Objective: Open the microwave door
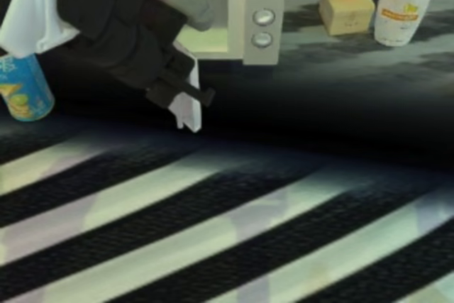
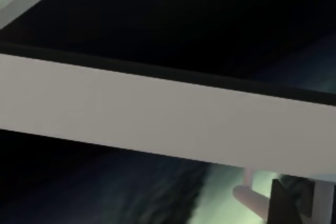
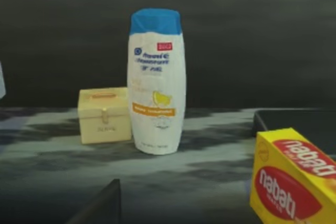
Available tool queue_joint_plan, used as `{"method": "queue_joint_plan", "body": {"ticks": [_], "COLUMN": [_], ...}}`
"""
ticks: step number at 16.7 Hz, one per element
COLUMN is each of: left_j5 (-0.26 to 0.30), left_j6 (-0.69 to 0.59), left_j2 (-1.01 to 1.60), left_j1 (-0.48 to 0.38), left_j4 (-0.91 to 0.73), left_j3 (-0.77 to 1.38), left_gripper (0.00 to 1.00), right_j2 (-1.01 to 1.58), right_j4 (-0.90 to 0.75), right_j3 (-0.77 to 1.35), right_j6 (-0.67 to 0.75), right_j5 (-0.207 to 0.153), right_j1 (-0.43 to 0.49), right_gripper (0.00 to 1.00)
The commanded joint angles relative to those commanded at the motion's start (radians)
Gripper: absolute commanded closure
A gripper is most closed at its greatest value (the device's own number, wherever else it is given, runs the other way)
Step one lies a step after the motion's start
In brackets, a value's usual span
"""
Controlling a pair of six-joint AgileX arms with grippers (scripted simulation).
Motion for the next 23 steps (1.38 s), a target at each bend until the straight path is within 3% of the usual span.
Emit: {"method": "queue_joint_plan", "body": {"ticks": [8, 15, 23], "left_j5": [0.013, 0.088, 0.089], "left_j6": [0.012, 0.159, 0.162], "left_j2": [-0.004, -0.044, -0.045], "left_j1": [0.0, 0.063, 0.064], "left_j4": [-0.001, -0.024, -0.024], "left_j3": [-0.004, -0.046, -0.047], "left_gripper": [1.0, 1.0, 1.0], "right_j2": [0.0, 0.0, 0.0], "right_j4": [0.0, 0.0, 0.0], "right_j3": [0.0, 0.0, 0.0], "right_j6": [0.0, 0.0, 0.0], "right_j5": [0.0, 0.0, 0.0], "right_j1": [0.0, 0.0, 0.0], "right_gripper": [0.0, 0.0, 0.0]}}
